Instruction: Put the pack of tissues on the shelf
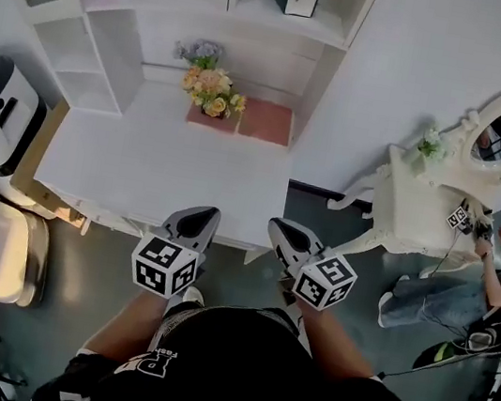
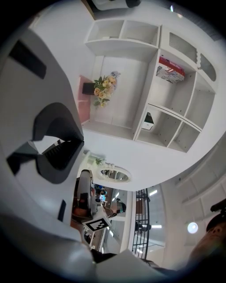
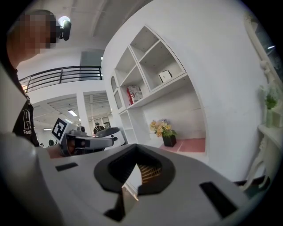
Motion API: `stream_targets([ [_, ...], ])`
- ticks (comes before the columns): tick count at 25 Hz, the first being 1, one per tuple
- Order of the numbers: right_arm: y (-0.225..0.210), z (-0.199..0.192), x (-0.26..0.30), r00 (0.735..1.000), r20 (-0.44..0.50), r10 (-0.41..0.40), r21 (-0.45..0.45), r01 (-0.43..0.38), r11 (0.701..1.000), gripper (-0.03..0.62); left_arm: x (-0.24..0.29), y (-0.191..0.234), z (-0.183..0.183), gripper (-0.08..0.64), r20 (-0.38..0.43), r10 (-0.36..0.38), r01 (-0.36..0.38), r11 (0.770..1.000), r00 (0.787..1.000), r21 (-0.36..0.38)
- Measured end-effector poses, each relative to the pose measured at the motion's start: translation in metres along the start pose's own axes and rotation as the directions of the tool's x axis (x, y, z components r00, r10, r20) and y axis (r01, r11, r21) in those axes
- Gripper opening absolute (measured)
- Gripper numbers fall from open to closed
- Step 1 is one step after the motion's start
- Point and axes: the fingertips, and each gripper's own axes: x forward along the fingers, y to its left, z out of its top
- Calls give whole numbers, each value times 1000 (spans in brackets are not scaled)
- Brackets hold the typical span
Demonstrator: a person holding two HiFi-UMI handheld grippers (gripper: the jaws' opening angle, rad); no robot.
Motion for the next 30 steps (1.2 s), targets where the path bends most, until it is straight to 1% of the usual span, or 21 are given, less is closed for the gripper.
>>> stream_targets([
  [3,-8,-6,-24,998,-21,53,-13,-53,999,8,8,-29,-6,14,14,37,-36,999,999,-19],
  [7,-20,-16,-66,995,-30,100,-3,-100,995,8,12,-75,-22,14,24,79,-78,996,997,-31],
  [11,-26,-26,-105,990,-41,138,3,-138,990,8,10,-113,-38,14,21,125,-124,991,992,-51],
  [17,-32,-47,-153,983,-57,172,15,-171,985,8,8,-165,-64,14,11,164,-163,984,986,-70],
  [22,-32,-59,-175,980,-81,181,22,-180,983,8,-5,-187,-78,14,2,204,-203,975,979,-90],
  [25,-25,-60,-181,977,-90,192,3,-192,981,8,-14,-193,-80,14,2,223,-221,970,975,-97],
  [30,-14,-58,-185,975,-83,205,-6,-207,978,8,-20,-199,-78,14,9,230,-228,969,973,-90],
])
